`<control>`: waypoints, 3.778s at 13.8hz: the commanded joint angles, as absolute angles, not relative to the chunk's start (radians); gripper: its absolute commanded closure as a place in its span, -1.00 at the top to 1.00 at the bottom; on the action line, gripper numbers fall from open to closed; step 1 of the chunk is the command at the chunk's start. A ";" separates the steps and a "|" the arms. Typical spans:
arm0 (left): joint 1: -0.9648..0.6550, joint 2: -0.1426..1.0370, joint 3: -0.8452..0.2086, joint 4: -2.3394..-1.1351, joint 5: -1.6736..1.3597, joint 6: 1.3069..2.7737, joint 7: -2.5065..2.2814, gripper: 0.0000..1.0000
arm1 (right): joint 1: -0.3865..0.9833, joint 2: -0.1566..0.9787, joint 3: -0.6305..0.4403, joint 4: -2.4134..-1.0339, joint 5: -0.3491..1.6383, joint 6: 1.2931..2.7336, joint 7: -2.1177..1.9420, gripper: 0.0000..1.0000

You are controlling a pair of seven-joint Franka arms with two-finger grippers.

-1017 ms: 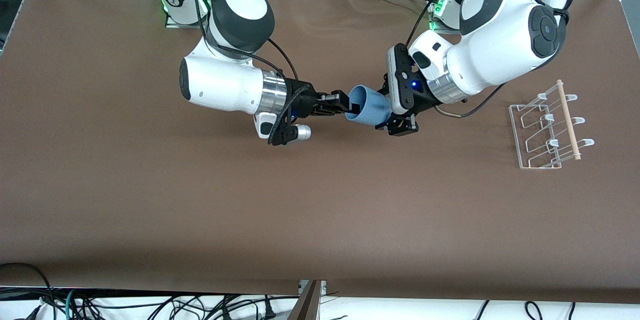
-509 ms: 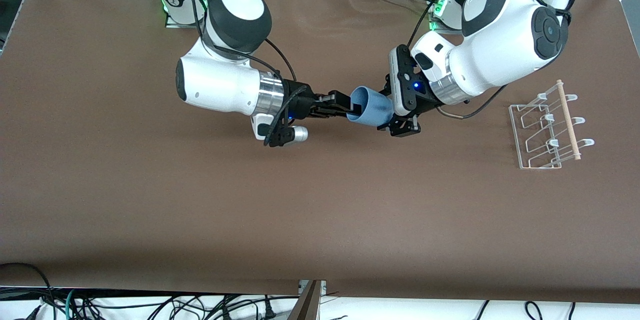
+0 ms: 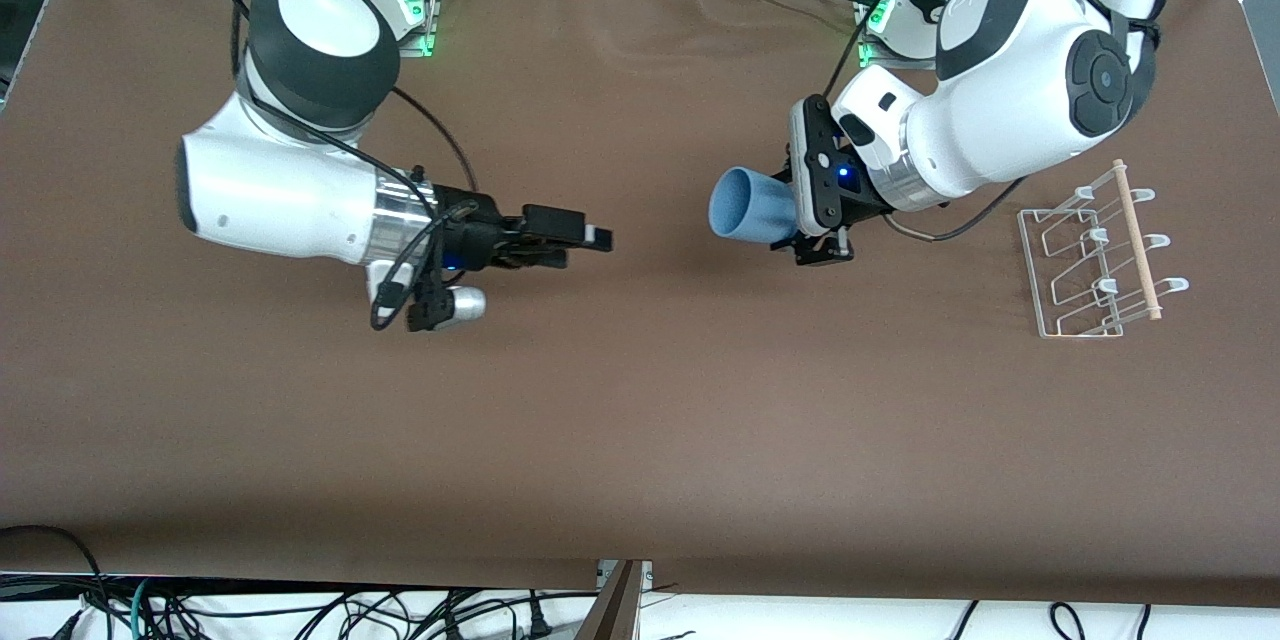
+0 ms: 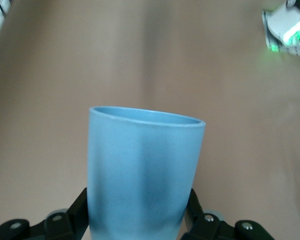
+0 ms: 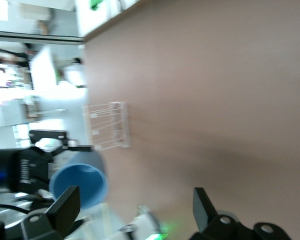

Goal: Transfer cup to left arm and place on rack
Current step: 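Open the right gripper and withdraw while the left gripper carries cup, then lower the cup onto a rack peg with the left gripper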

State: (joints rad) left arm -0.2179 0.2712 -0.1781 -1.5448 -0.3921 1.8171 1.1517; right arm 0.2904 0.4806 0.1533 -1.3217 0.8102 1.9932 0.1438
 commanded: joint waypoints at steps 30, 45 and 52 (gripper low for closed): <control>-0.008 0.583 -0.107 -1.704 0.787 0.974 0.381 -0.96 | -0.028 0.000 -0.002 -1.646 -0.092 1.602 -0.071 1.00; -0.002 0.588 -0.117 -1.787 0.733 1.069 0.203 -0.99 | -0.028 0.034 -0.006 -1.606 -0.061 1.557 0.005 1.00; 0.005 0.589 -0.115 -1.784 0.745 1.078 0.199 -0.98 | -0.026 0.063 -0.006 -1.549 -0.061 1.548 -0.002 1.00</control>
